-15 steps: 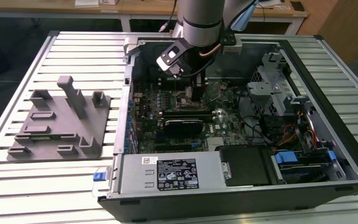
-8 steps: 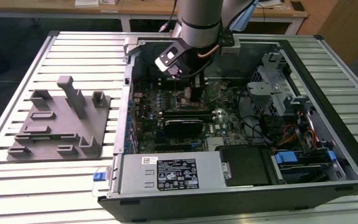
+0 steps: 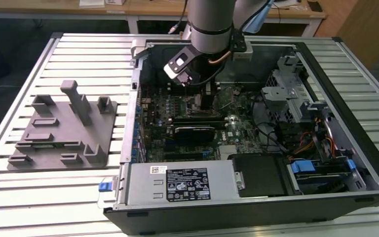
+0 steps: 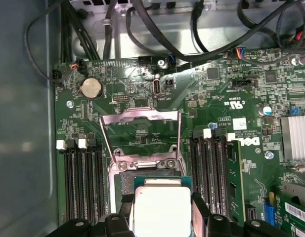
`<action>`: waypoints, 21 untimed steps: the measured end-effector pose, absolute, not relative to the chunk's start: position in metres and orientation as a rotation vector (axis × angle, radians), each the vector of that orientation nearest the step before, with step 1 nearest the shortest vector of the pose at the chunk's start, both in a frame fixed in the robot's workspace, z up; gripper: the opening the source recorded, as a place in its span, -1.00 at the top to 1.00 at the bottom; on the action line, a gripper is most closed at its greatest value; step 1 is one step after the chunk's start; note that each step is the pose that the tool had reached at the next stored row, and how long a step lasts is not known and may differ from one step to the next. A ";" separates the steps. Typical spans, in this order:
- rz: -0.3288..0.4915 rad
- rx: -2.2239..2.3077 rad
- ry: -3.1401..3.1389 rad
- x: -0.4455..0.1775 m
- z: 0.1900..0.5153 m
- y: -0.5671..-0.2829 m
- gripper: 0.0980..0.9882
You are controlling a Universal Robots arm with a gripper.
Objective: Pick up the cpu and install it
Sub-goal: 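Place the cpu into insertion slot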
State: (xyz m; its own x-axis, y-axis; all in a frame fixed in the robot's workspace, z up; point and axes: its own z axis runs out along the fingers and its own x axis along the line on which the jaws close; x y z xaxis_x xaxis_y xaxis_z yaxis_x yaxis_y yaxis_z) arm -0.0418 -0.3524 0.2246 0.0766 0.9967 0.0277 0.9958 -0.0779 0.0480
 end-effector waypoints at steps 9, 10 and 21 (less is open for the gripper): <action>0.101 2.206 2.231 -0.042 0.217 -0.352 0.00; 0.101 2.206 2.231 -0.042 0.215 -0.352 0.00; 0.102 2.206 2.232 -0.042 0.210 -0.352 0.00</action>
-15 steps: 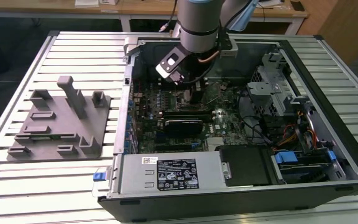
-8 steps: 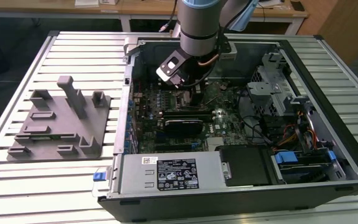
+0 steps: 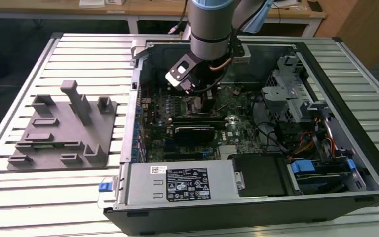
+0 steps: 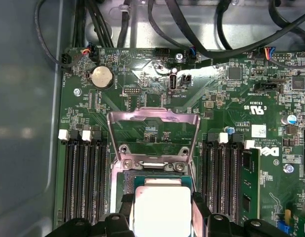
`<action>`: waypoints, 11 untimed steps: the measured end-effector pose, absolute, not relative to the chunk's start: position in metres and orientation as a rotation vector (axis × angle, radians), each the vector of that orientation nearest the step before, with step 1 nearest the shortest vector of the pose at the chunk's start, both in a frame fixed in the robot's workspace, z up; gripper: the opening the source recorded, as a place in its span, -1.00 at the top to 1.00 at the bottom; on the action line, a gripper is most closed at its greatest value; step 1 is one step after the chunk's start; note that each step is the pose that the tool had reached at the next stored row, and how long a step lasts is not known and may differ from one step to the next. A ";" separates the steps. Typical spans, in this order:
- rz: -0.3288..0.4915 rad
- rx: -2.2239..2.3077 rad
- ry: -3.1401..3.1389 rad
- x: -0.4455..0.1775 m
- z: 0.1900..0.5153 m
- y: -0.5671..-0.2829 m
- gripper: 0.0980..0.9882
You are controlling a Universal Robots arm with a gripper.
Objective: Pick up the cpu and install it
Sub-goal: 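Place the cpu into insertion slot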
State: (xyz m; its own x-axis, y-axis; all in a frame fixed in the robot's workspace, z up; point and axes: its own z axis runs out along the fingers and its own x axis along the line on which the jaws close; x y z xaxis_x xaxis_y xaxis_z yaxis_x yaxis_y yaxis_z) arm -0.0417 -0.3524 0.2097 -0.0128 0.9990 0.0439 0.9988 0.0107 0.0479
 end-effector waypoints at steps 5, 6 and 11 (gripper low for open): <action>0.101 2.205 2.231 -0.042 0.209 -0.352 0.00; 0.101 2.205 2.231 -0.042 0.209 -0.352 0.00; 0.102 2.206 2.232 -0.042 0.209 -0.351 0.00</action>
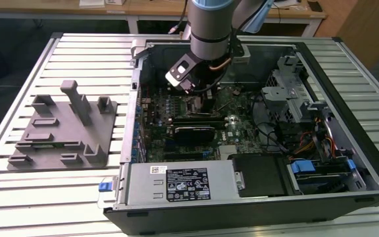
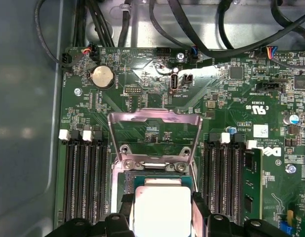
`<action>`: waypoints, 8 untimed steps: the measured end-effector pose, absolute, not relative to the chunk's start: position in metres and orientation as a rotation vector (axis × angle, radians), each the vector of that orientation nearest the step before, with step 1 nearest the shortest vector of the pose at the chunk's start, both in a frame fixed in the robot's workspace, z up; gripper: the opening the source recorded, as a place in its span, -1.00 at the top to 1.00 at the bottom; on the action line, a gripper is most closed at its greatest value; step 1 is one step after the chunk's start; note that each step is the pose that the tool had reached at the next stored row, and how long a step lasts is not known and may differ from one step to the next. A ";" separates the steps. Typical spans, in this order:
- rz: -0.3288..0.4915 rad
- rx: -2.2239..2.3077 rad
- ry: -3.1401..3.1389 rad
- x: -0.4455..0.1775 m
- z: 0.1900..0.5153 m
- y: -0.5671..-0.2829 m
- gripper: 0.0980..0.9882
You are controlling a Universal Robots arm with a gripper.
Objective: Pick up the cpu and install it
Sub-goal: 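Place the cpu into insertion slot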
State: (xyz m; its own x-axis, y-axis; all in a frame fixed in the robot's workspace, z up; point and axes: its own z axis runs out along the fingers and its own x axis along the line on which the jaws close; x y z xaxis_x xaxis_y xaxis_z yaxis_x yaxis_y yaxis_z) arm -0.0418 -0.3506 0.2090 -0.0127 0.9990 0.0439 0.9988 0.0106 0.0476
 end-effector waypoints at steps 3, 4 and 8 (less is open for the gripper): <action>0.103 2.206 2.232 -0.042 0.209 -0.348 0.00; 0.103 2.206 2.232 -0.042 0.208 -0.348 0.00; 0.103 2.209 2.229 -0.042 0.205 -0.347 0.00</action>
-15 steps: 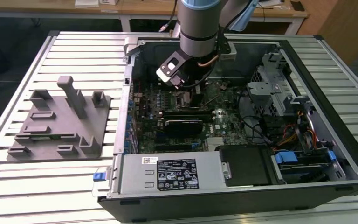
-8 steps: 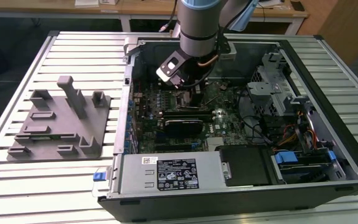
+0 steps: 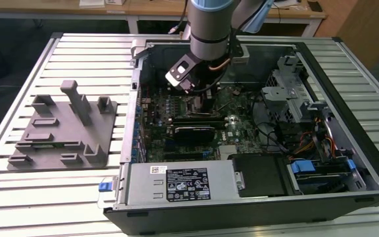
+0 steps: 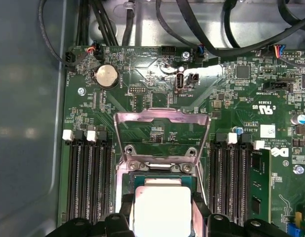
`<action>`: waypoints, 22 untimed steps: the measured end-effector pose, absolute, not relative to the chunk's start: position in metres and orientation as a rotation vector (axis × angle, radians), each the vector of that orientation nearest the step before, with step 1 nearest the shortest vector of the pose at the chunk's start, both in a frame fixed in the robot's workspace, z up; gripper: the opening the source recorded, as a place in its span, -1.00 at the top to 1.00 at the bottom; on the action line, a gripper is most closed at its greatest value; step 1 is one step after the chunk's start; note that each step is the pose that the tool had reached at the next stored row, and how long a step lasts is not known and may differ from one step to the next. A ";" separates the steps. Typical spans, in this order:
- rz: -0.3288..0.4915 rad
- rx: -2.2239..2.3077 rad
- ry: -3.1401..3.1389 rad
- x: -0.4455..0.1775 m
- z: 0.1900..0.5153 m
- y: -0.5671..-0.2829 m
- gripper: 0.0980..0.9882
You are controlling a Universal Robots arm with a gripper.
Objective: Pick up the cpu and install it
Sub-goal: 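Place the cpu into insertion slot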
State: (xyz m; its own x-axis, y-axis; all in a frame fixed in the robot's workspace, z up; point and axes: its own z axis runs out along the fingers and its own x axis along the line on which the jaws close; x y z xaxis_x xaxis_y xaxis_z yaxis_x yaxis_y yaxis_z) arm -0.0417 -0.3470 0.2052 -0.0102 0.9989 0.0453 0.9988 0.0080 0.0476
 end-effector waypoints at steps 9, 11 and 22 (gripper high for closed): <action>0.103 2.234 2.204 -0.042 0.201 -0.344 0.00; 0.103 2.236 2.201 -0.043 0.200 -0.344 0.00; 0.102 2.243 2.193 -0.045 0.195 -0.341 0.00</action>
